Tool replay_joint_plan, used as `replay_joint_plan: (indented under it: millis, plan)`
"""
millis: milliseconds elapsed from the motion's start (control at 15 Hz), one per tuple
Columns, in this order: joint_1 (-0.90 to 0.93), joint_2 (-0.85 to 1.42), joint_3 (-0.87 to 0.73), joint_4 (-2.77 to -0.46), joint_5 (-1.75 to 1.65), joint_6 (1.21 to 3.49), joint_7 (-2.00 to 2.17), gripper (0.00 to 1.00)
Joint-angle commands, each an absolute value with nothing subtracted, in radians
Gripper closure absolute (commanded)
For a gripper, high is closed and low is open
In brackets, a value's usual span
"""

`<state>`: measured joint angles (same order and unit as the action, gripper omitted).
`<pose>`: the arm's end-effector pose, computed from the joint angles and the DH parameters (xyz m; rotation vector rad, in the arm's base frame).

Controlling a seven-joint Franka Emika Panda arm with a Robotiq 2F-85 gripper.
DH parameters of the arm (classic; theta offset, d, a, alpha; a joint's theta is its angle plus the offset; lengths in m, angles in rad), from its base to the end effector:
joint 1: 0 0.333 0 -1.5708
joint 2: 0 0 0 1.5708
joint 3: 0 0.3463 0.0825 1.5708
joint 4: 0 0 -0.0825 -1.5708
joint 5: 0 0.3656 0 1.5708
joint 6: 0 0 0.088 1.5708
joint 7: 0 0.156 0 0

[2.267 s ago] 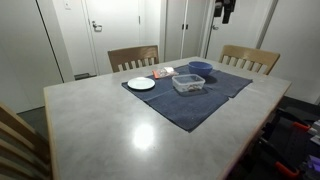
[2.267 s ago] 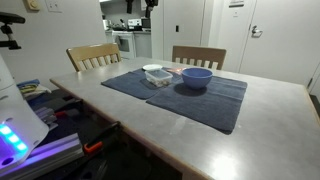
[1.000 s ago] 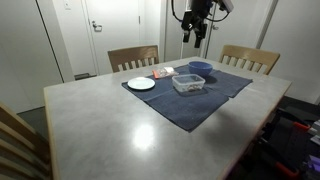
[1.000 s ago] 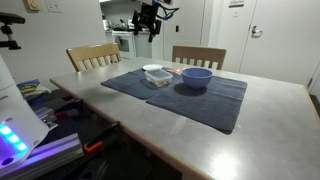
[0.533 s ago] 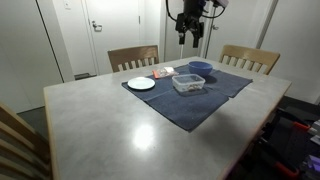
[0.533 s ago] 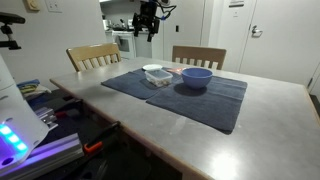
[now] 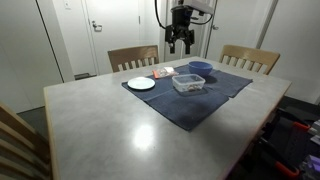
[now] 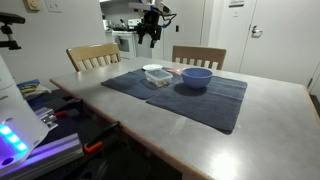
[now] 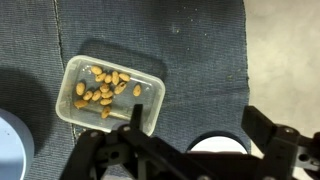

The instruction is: Pick the plastic box and pour its contents into the bowl

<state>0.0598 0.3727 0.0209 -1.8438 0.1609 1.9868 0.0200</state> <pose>0.5923 0.0645 0.3007 -2.9856 0.0329 0.3551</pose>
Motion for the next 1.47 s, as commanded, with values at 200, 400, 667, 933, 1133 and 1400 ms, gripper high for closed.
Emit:
replay_joint_plan:
  millis: [200,400,667,933,1133,1400]
  plan:
    - [0.071,0.505,0.029,-1.734,0.144,1.974,0.092,0.00]
    - [0.087,0.544,0.019,-1.713,0.116,1.979,0.134,0.00]
    - [0.096,0.597,0.018,-1.677,0.086,1.972,0.176,0.00]
    - [0.097,0.650,0.023,-1.650,0.096,1.982,0.187,0.00]
    - [0.097,0.673,0.028,-1.652,0.115,1.999,0.199,0.00]
    - [0.099,0.693,0.032,-1.662,0.132,2.021,0.219,0.00]
